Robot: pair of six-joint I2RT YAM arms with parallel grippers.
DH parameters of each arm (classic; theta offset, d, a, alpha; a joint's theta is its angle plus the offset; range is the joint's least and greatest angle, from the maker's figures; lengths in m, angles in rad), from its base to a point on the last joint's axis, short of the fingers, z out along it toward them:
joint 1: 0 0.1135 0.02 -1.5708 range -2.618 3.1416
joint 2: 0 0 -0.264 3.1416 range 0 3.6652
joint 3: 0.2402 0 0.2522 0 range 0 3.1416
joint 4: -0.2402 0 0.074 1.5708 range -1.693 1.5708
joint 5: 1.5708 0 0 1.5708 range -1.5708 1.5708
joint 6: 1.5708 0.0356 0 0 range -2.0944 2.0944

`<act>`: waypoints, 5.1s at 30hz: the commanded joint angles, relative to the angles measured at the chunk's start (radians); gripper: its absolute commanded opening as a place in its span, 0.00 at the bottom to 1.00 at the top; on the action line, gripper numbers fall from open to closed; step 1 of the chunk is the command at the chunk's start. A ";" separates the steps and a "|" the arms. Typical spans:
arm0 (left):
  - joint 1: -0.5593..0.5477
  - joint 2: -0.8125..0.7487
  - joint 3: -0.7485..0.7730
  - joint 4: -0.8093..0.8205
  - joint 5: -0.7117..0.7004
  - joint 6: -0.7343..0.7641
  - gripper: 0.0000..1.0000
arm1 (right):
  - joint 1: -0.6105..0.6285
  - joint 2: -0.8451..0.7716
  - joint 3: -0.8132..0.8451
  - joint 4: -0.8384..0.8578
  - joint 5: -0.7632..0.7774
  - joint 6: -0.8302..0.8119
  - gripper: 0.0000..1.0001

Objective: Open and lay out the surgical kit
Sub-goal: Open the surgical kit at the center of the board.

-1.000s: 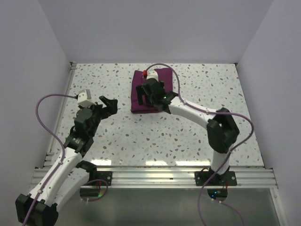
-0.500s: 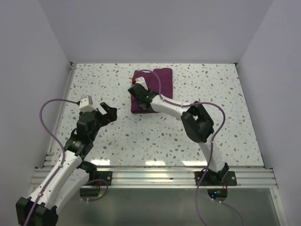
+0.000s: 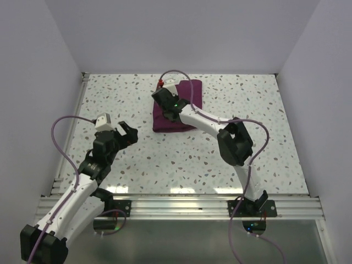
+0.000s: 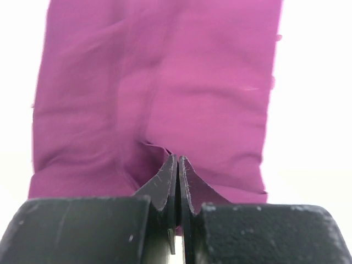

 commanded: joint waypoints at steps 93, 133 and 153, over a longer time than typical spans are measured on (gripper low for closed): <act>-0.436 1.376 1.213 -0.258 -0.356 0.194 0.11 | -0.470 -0.730 -0.709 -0.040 0.071 0.303 0.98; 0.189 1.071 0.610 0.097 -0.022 -0.039 0.78 | -0.470 -0.483 -0.545 0.002 -0.044 0.202 0.98; 0.164 1.185 0.679 0.197 -0.002 -0.070 0.16 | -0.469 -0.494 -0.582 0.036 -0.050 0.185 0.98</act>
